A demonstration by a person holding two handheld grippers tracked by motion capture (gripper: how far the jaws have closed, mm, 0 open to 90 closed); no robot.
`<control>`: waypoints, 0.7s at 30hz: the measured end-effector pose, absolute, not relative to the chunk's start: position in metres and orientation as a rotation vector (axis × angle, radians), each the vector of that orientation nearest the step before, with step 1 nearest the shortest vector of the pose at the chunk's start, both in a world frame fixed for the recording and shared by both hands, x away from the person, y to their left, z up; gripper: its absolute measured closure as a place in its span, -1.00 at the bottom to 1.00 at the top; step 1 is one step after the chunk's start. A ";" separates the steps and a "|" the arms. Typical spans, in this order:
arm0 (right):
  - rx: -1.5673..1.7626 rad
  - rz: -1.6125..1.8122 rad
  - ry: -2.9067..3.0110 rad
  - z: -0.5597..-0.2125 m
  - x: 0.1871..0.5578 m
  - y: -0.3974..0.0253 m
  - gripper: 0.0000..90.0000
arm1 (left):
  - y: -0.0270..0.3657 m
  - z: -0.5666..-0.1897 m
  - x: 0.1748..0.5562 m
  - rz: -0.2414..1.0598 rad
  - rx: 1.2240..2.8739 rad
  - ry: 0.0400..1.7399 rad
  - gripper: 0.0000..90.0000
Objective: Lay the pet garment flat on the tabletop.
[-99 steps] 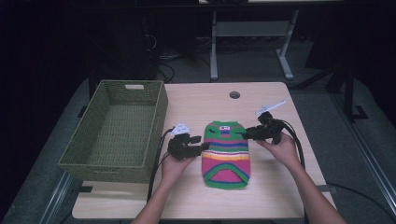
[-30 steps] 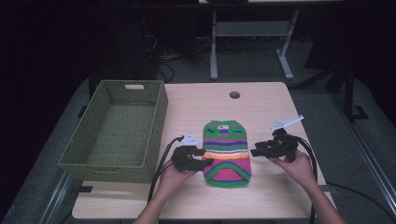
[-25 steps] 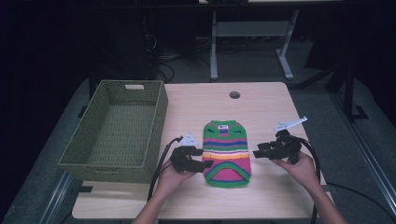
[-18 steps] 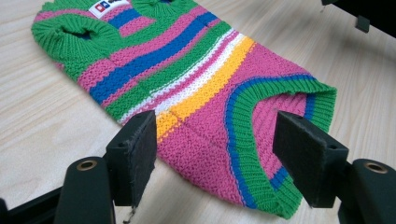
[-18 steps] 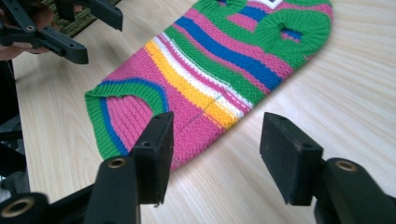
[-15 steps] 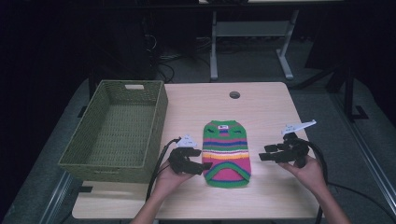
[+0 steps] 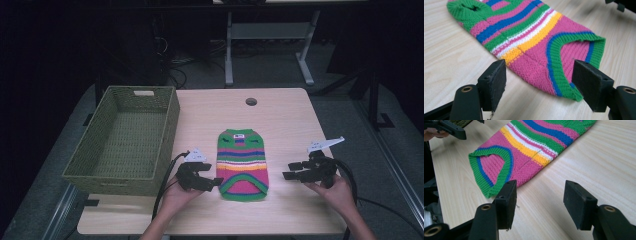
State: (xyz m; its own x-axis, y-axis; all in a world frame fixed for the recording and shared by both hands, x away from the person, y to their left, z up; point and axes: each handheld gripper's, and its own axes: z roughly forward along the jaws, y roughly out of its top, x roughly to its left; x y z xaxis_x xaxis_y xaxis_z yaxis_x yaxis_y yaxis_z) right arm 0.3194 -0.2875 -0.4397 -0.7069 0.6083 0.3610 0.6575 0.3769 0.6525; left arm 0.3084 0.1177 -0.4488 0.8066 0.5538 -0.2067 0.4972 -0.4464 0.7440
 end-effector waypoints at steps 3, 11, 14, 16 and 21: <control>-1.185 -1.251 -2.549 -0.442 0.317 -0.290 -0.04 | 0.117 -0.449 0.305 0.088 2.149 0.761 -0.39; -1.173 -1.255 -2.569 -0.444 0.308 -0.291 -0.06 | 0.119 -0.450 0.298 0.082 2.134 0.766 -0.46; -1.168 -1.252 -2.572 -0.446 0.305 -0.292 -0.06 | 0.120 -0.450 0.296 0.083 2.129 0.766 -0.46; -1.175 -1.244 -2.574 -0.448 0.302 -0.293 -0.08 | 0.122 -0.449 0.293 0.078 2.128 0.767 -0.47; -1.187 -1.256 -2.569 -0.453 0.294 -0.299 -0.09 | 0.124 -0.448 0.289 0.080 2.127 0.761 -0.48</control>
